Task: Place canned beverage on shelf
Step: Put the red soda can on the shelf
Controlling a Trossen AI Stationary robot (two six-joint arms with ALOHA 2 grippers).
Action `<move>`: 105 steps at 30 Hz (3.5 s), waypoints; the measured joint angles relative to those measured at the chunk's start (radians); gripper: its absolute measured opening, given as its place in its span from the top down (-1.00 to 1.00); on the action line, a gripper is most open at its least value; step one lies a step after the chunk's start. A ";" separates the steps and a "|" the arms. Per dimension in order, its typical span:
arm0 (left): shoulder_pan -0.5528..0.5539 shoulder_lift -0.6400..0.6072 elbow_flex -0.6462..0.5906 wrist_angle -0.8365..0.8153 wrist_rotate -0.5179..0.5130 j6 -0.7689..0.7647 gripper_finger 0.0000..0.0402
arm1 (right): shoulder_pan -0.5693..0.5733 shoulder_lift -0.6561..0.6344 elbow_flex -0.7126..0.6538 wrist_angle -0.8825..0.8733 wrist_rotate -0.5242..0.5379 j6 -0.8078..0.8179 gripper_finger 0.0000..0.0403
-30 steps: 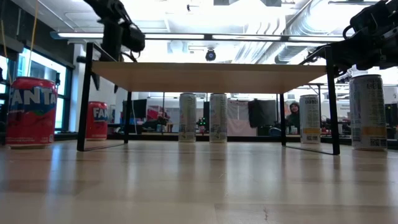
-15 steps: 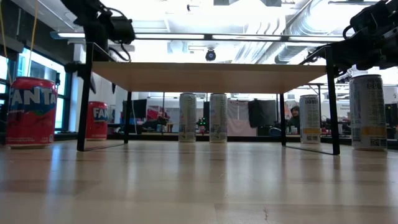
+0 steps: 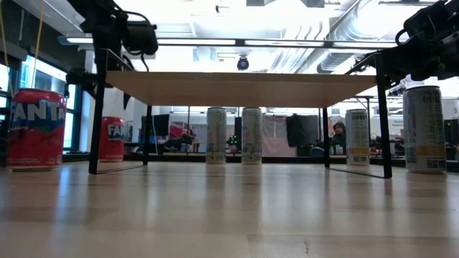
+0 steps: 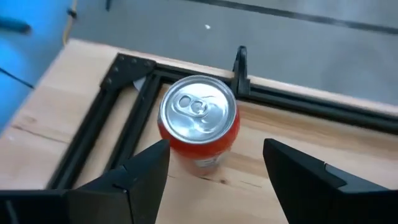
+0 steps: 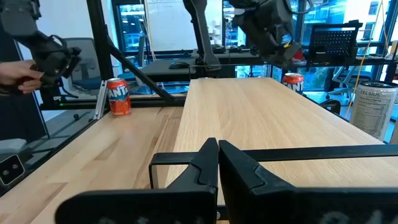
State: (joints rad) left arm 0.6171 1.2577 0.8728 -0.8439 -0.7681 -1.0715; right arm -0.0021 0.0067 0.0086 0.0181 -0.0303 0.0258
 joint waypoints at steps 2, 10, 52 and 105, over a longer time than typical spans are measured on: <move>-0.004 0.000 -0.016 0.002 -0.020 0.037 -0.26 | 0.000 0.000 0.000 0.000 0.000 0.000 1.00; 0.019 0.000 -0.026 0.004 -0.037 -0.012 -0.26 | 0.000 0.000 0.000 0.000 0.000 0.000 1.00; 0.057 0.142 -0.294 0.476 -0.161 -0.168 -0.67 | 0.000 0.000 0.000 0.000 0.000 0.000 1.00; 0.108 0.379 -0.320 0.676 -0.419 -0.182 -0.43 | 0.000 0.000 0.000 0.000 0.000 0.000 1.00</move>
State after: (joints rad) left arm 0.7254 1.6367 0.5529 -0.1674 -1.1868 -1.2538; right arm -0.0018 0.0067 0.0086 0.0181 -0.0303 0.0260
